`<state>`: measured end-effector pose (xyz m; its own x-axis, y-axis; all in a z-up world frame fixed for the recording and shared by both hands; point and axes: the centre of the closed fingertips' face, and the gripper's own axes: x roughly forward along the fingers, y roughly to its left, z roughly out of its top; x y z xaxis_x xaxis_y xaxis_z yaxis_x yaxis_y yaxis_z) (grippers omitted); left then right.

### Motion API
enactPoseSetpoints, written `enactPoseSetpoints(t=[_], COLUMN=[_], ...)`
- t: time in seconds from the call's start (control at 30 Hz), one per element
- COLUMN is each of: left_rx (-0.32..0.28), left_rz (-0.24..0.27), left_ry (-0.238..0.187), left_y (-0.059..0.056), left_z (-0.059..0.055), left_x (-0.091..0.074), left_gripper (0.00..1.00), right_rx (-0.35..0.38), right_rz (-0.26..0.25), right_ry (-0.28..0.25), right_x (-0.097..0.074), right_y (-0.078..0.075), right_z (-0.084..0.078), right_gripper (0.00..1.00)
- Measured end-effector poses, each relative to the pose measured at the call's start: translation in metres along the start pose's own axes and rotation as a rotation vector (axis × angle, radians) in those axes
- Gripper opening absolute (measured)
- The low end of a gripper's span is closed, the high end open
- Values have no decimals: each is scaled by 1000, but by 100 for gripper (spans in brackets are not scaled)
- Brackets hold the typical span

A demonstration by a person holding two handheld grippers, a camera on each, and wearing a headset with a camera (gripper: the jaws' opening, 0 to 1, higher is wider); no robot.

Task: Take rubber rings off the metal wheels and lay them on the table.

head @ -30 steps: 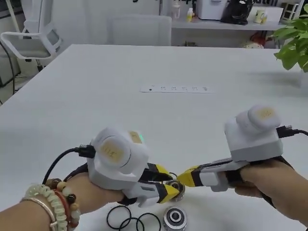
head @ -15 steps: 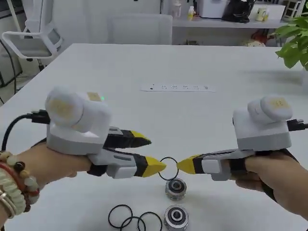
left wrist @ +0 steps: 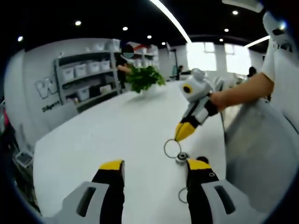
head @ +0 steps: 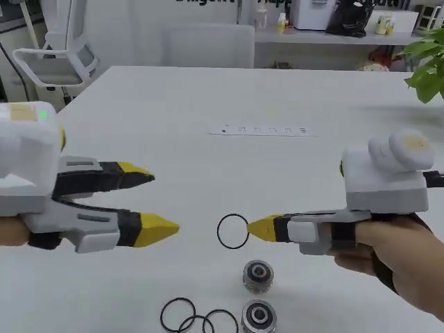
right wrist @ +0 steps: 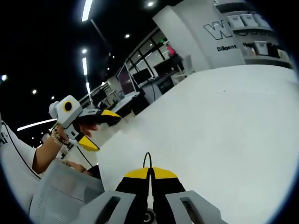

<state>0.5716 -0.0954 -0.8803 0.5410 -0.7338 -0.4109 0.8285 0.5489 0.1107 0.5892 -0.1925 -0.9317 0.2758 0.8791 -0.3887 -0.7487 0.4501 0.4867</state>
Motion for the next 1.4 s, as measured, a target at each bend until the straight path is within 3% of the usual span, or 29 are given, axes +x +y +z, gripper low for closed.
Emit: enactPoseSetpoints(t=[0.23, 0.43, 0.7, 0.83, 0.93, 1.07, 1.4], left_rx=[-9, -46, -93, -124, -146, -171, -221], left_rz=[39, 67, 44, 41, 50, 52, 101], left_ry=[-2, 13, 49, 47, 74, 75, 44], left_y=[-7, -13, -34, -41, -44, -49, -46], left_z=[-10, -27, -52, -61, -73, -78, -79], left_x=[-31, -48, -54, -54, -54, -57, -65], left_gripper=[56, 57, 61, 65, 65, 67, 67], right_rx=[-10, -12, -10, -13, -13, -15, -27], right_rz=[25, 52, 80, 89, 101, 107, 129], right_ry=[21, 21, 20, 30, 36, 44, 97], right_x=[5, 7, 11, 14, 17, 21, 38], right_y=[8, 14, 23, 28, 31, 34, 46], right_z=[-4, -3, -3, -6, -8, -11, -29], right_gripper=[0, 0, 0, 0, 0, 0, 0])
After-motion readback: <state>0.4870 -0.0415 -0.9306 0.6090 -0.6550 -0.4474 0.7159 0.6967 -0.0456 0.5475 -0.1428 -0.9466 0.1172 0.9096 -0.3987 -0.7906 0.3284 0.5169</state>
